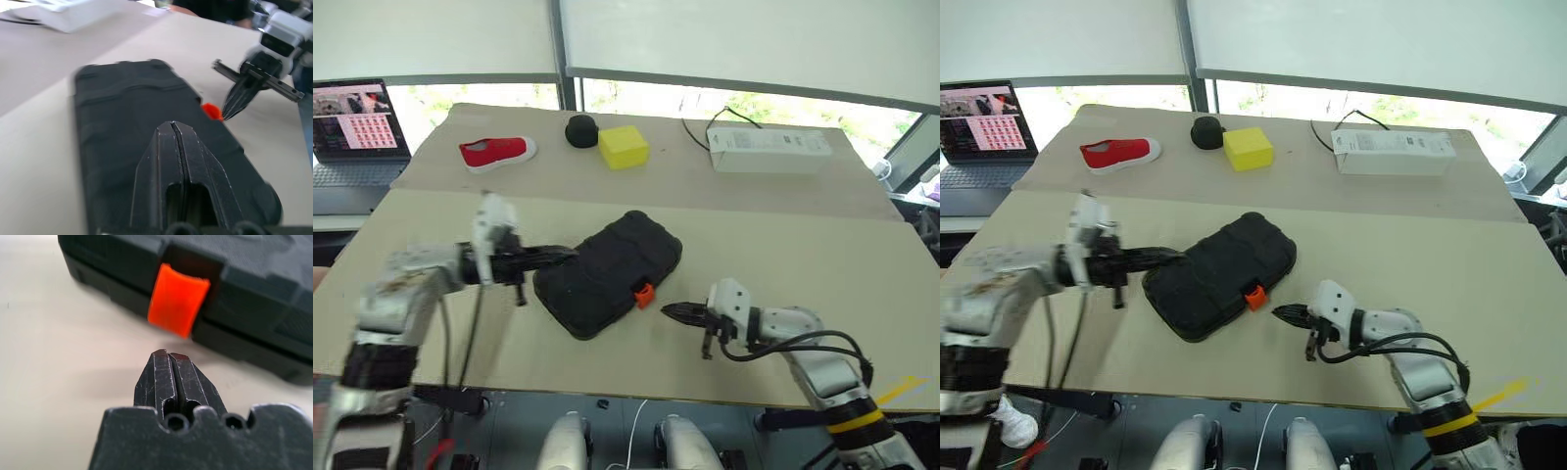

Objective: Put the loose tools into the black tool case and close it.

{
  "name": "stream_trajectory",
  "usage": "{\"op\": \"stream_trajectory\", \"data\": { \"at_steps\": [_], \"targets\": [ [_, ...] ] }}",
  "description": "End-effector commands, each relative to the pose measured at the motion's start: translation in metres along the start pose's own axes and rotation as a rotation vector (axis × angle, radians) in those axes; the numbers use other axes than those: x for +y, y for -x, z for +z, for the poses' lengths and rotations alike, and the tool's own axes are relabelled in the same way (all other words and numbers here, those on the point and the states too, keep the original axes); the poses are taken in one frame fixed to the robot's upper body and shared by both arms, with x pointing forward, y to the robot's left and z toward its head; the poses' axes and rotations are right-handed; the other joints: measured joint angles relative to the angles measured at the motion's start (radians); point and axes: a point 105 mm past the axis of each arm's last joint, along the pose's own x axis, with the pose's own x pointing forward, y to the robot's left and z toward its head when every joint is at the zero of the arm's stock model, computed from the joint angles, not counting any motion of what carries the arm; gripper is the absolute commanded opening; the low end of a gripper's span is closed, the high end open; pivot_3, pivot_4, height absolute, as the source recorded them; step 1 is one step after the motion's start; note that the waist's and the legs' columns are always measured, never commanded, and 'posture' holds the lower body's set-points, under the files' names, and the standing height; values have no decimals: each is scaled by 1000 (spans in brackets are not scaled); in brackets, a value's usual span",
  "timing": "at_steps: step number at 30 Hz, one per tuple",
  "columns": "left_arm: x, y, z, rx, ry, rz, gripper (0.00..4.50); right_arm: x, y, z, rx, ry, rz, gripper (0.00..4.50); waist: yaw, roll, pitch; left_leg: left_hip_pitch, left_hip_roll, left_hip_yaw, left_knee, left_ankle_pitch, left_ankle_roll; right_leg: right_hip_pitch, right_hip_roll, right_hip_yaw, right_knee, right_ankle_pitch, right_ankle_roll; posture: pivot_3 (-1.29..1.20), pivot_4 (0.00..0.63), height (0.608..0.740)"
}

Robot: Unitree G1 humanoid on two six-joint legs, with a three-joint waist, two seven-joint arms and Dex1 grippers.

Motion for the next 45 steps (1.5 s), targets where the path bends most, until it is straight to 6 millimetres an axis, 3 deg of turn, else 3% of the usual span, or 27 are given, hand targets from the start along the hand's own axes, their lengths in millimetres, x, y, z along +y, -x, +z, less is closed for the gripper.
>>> {"op": "stream_trajectory", "data": {
  "at_steps": [1, 7, 18, 26, 31, 35, 39, 45],
  "targets": [
    [11, -23, -20, 93, -58, 48, 48, -7, -3, 5, -10, 45, -38, 18, -3, 0, 0, 0, 0, 0, 0, 0, 0, 0, 0, 0, 0, 0, 0, 0, 150, 740],
    [10, -39, -36, 122, -30, 46, 48, -6, -8, 6, -28, 51, -47, 18, -6, 1, -1, 1, 0, -1, 0, 0, 0, 1, 0, 0, 0, 0, 0, 0, 150, 740],
    [5, -33, -50, 151, -6, 53, 48, -16, -19, 12, -85, 43, -87, 18, -10, 8, -5, 4, 0, -1, 0, 0, 0, 3, 0, 0, 0, 0, 0, 0, 150, 740],
    [2, -33, -58, 162, 26, 50, 48, -24, -21, 31, -185, -6, -122, 18, -13, 10, -6, 7, 1, -1, -1, 0, 0, 5, 1, 1, 1, 0, 0, 0, 150, 740],
    [2, -33, -61, 166, 33, 52, 48, -17, -21, 38, -200, -61, -78, 18, -16, 11, -7, 11, 1, -1, -2, 0, 0, 9, 1, 1, 0, 0, 0, 0, 150, 740],
    [0, -34, -62, 167, 41, 42, 48, -22, -10, 27, -115, -55, -110, 18, -14, 13, -8, 12, 1, -1, -2, 0, 0, 10, 1, 1, 0, -1, 0, 0, 150, 740],
    [0, -33, -63, 170, 39, 43, 48, -14, -4, 12, -17, -38, -61, 18, -12, 14, -9, 12, 1, -1, -2, 0, 0, 10, 1, 1, -1, -1, 0, 0, 150, 740],
    [0, -34, -64, 173, 37, 41, 48, 6, -19, 8, -11, -83, 16, 18, -14, 16, -11, 12, 1, -1, -2, 0, 0, 10, 1, 1, -1, -1, 0, 0, 150, 740]
  ]
}}
